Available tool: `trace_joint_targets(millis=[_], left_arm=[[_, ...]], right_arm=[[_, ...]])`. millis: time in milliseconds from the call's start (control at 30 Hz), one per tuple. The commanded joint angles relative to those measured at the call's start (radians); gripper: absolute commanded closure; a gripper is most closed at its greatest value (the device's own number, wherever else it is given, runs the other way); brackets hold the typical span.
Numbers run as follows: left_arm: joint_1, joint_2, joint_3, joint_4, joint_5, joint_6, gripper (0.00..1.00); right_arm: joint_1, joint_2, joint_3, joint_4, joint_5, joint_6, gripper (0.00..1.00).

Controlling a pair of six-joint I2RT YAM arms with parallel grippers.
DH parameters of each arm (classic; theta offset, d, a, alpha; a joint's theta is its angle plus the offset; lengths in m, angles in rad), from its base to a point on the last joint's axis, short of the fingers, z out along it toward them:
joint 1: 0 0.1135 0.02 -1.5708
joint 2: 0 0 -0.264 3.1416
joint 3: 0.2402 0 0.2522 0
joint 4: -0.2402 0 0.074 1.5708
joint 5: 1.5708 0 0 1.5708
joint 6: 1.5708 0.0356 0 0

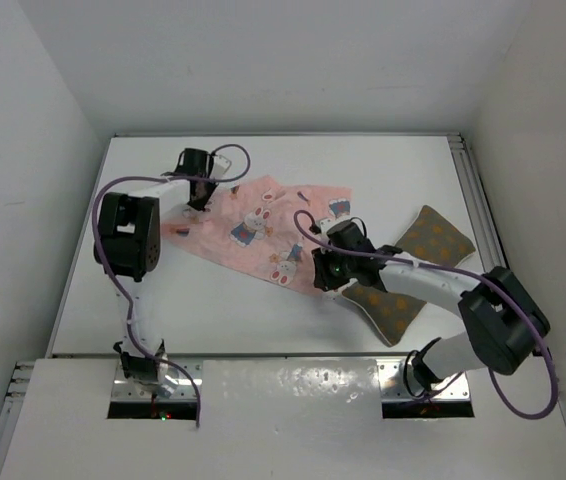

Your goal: Put the pillow into the pillowcase

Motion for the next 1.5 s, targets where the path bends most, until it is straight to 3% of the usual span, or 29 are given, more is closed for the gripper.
trace_joint_targets(millis=[0,33,67,167,233,300,367,400,433,500,733,1000,1067,1100,1267,1467], left_arm=[[0.006,0.016,0.205,0.019,0.024,-0.032,0.78],[-0.010,0.015,0.238,0.000,0.032,-0.035,0.61],[-0.029,-0.006,0.282,-0.029,0.020,-0.032,0.54],[-0.153,-0.103,0.257,-0.053,-0.014,0.003,0.44],[-0.261,-0.144,0.233,-0.090,0.062,0.016,0.43],[-0.331,-0.155,0.249,-0.194,0.110,-0.033,0.44],[-0.415,-0.142,0.250,-0.270,0.204,-0.101,0.58],[-0.463,-0.132,0.246,-0.282,0.233,-0.122,0.62],[-0.486,-0.123,0.243,-0.302,0.269,-0.154,0.67],[-0.541,-0.086,0.238,-0.308,0.276,-0.175,0.67],[-0.636,0.048,0.266,-0.272,0.086,-0.213,0.42],[-0.636,0.115,0.244,-0.221,-0.071,-0.248,0.41],[-0.636,0.121,0.244,-0.228,-0.091,-0.248,0.50],[-0.636,0.113,0.249,-0.241,-0.092,-0.248,0.63],[-0.633,0.063,0.256,-0.270,-0.052,-0.244,0.97],[-0.629,0.044,0.296,-0.343,-0.040,-0.234,1.00]], right_arm=[[0.001,-0.049,0.065,0.005,-0.081,-0.065,0.70],[-0.004,-0.050,0.075,0.002,-0.081,-0.065,0.60],[-0.022,-0.046,0.088,0.002,-0.080,-0.059,0.52],[-0.100,-0.034,0.109,0.043,-0.083,0.020,0.36],[-0.152,-0.029,0.106,0.080,-0.093,0.109,0.35],[-0.243,-0.026,0.108,0.091,-0.081,0.169,0.38],[-0.325,-0.023,0.106,0.106,-0.068,0.234,0.54],[-0.352,-0.023,0.106,0.112,-0.048,0.255,0.71],[-0.402,-0.020,0.108,0.118,-0.044,0.293,0.78],[-0.441,-0.011,0.109,0.137,-0.058,0.318,0.85],[-0.476,0.008,0.076,0.140,-0.046,0.337,0.84],[-0.453,0.005,0.011,0.175,-0.052,0.334,0.78],[-0.441,0.014,0.008,0.175,-0.055,0.329,0.77],[-0.433,0.020,0.007,0.177,-0.054,0.329,0.77],[-0.398,0.052,-0.009,0.233,-0.054,0.337,0.75],[-0.389,0.114,-0.004,0.264,-0.116,0.369,0.74]])
